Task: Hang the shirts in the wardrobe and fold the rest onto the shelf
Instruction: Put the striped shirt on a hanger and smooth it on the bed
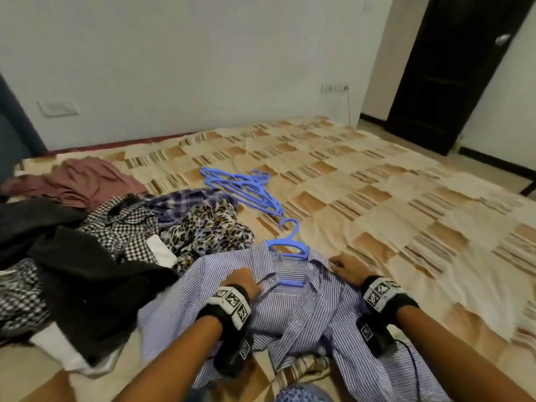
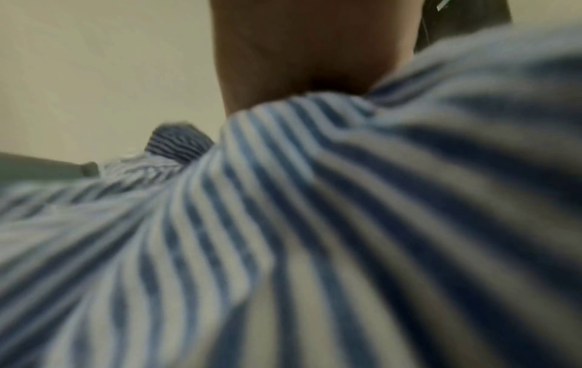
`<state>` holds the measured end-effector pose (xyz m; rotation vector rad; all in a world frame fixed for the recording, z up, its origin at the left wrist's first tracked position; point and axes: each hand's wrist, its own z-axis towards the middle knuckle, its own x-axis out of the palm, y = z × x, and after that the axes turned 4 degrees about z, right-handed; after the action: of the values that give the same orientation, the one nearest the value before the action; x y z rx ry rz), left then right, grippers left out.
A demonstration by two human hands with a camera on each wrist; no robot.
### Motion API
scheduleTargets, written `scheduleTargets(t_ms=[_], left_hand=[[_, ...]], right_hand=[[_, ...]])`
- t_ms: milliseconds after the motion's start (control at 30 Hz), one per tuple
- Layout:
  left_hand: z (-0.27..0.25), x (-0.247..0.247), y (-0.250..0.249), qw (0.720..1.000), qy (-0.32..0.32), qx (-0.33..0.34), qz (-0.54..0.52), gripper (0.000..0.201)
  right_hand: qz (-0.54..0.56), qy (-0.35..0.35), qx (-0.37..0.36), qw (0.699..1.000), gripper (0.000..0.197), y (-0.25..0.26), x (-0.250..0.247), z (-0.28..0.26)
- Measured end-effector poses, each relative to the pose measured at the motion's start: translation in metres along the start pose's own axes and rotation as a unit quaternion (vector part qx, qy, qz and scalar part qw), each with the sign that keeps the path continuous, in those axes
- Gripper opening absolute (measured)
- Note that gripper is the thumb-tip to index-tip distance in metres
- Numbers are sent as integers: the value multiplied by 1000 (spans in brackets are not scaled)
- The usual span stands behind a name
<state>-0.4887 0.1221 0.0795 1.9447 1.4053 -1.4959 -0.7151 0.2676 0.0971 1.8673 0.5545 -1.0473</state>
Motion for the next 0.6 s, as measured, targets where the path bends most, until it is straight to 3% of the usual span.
scheduleTargets(t_ms=[133,300,400,433,567,600], left_hand=[[25,33,-17,999,-43,-11,23,58],[41,51,-32,992,-115,-11,48,64],[38,57,-41,980,-166,9,112,69],[37,60,-44,975,-177,16,136,69],[33,61,-49,959,-204,30,196,40],[34,60,-47,963,-178,30,198,35]], right_hand=[[-40,33,5,999,57,-24,32,27],[-113,-41,12,993,32,-15,46,32],[-90,-110,9,990,22,2,46,24],[-65,-122,2,990,27,9,47,23],[3,-140,-2,990,31,28,53,31],[-6,-131,7,991,29,31,55,36]])
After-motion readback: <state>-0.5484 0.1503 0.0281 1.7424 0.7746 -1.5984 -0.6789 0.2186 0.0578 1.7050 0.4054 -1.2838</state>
